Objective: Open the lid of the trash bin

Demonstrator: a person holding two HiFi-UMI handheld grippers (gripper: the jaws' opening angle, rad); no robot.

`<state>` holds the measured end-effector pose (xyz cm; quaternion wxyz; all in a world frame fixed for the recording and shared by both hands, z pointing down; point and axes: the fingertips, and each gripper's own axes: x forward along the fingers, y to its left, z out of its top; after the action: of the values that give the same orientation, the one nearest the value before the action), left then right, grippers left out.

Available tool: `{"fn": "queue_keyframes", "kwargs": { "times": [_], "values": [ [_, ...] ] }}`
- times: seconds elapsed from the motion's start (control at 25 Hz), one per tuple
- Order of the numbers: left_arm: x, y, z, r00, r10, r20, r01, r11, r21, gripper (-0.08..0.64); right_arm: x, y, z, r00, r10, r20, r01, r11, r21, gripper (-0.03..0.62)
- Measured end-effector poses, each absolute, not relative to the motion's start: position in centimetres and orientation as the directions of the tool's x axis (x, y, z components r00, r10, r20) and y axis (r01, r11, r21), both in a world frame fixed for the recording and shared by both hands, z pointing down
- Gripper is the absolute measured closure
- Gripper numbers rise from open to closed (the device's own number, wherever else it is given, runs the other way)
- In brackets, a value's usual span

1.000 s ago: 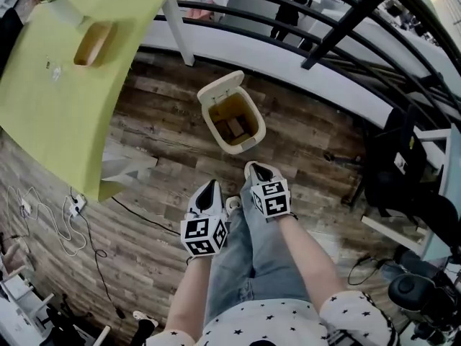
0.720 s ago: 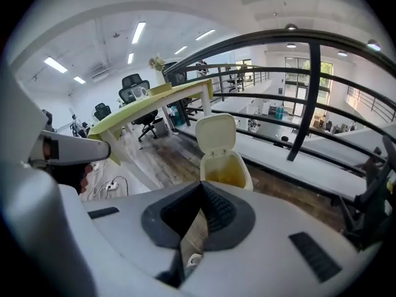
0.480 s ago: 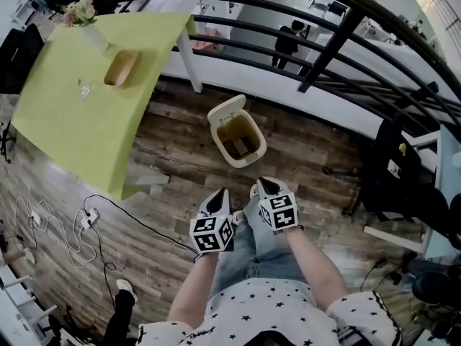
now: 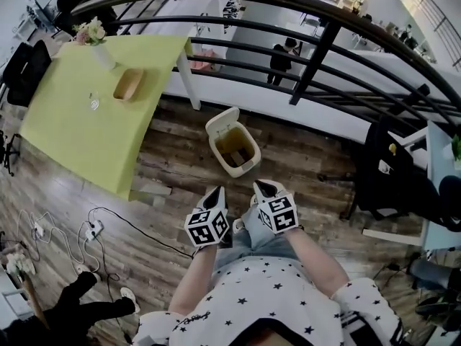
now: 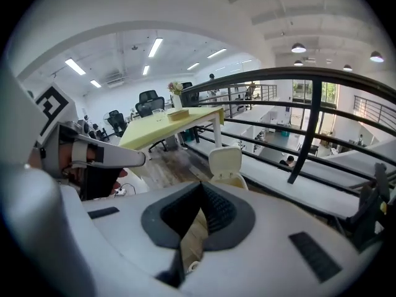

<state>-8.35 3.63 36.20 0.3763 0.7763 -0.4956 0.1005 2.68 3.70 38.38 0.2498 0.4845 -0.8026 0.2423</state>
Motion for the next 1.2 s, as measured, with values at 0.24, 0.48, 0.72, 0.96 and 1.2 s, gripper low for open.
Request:
{"fn": "queue_keyframes", "kwargs": {
  "times": [0.24,0.48,0.72,0.96,1.2],
  "values": [
    [-8.0,4.8,34.5,0.502,-0.694,0.516,-0.839,-0.245,0.486,0.548,2.8,4.2,35.3,-0.421,-0.684,0.595,-0.891,0.434,-0.132,0.598],
    [-8.3,4.4,32.3,0.507,-0.709,0.490,-0.841,-0.281,0.462,0.548,2.5,4.3,32.6,-0.438,-0.711,0.550,-0.882,0.458,-0.111,0.598],
    [-8.5,4.4,30.9,0.492,-0.733,0.470,-0.854,-0.303,0.422,0.548,2.5,4.5,30.7,-0.458,-0.732,0.504,-0.875,0.472,-0.108,0.598],
    [-8.3,4.5,30.4,0.488,-0.742,0.459,-0.859,-0.315,0.403,0.548,2.2,5.1,30.2,-0.473,-0.738,0.482,-0.871,0.476,-0.126,0.598],
    [-8.2,5.1,30.6,0.487,-0.742,0.461,-0.860,-0.316,0.400,0.548,2.1,5.6,29.8,-0.493,-0.737,0.462,-0.864,0.475,-0.165,0.598]
  ]
}}
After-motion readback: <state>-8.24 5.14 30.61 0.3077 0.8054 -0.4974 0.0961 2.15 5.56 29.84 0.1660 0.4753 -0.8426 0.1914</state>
